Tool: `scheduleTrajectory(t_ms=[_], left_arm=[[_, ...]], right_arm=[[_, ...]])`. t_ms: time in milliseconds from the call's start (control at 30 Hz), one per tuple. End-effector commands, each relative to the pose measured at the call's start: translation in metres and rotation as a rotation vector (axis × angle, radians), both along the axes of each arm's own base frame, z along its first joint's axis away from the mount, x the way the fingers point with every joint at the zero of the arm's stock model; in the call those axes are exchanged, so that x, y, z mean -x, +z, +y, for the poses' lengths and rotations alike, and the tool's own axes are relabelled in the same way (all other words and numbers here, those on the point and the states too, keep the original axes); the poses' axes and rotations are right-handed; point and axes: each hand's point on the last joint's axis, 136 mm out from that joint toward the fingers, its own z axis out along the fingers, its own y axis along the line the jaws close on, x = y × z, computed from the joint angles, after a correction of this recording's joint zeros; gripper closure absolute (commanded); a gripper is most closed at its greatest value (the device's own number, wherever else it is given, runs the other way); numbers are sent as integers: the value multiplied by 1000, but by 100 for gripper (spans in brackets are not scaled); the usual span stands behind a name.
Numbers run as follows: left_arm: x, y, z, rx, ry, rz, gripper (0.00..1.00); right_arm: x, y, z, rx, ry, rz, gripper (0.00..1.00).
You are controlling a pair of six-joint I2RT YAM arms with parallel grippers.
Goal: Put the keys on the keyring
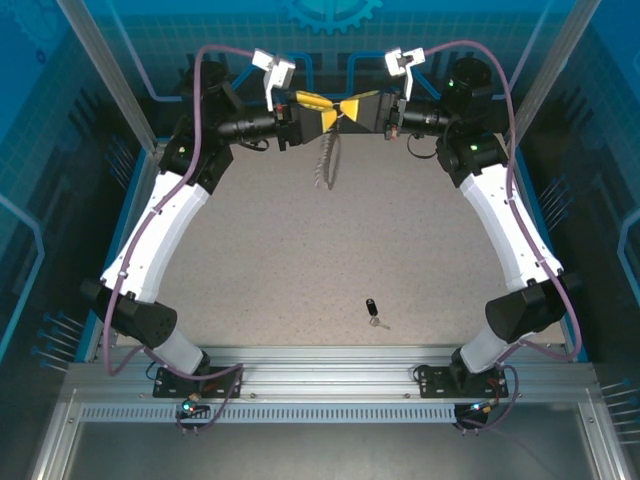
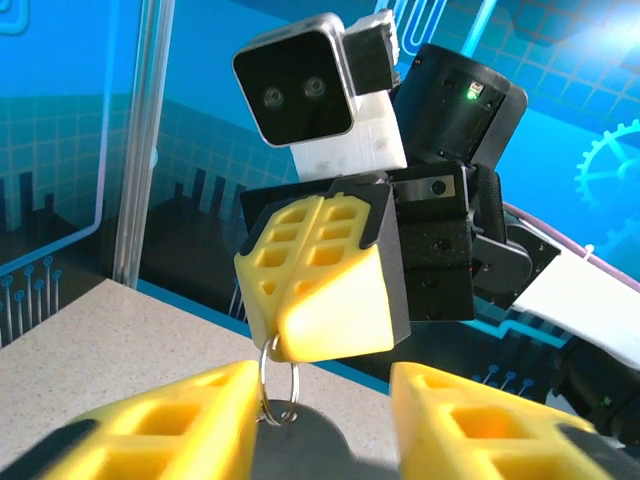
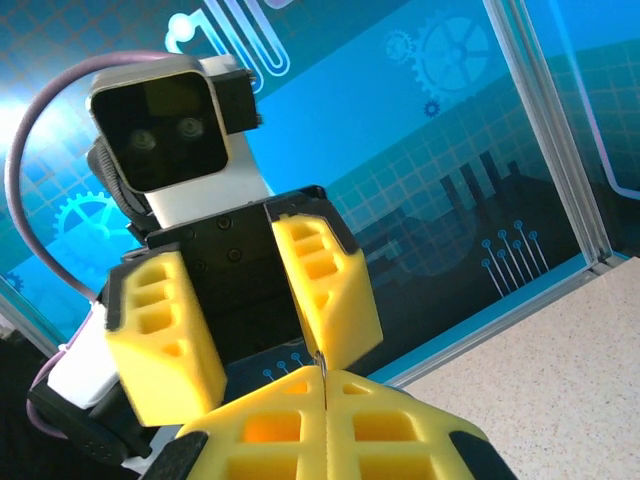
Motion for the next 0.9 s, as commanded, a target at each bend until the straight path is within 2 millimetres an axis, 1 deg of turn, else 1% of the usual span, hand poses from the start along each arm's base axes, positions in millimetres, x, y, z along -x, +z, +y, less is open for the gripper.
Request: scheduleTrajectory(t_ms=[0,67,200,300,367,867], left_arm=[[8,21,7,12,31,-75,51],[5,20,12,8,53,-70,49],[3,19,19,8,67,-63,48],[1,18,18,13,58,-53,50],[1,17,16,16,44,-48,53],[0,15,9,47,-26,-21,54]], right_arm=[[-5,3,-4,-15,-10,-3,100],[-6,2,-5,-14,-13,0,100],[-6,2,-5,-16,-9,3,100],[-5,3,-4,-23,3,3,100],[-5,4,-3,-29,10,3,100],[0,10,5,-44,36,-4,100]])
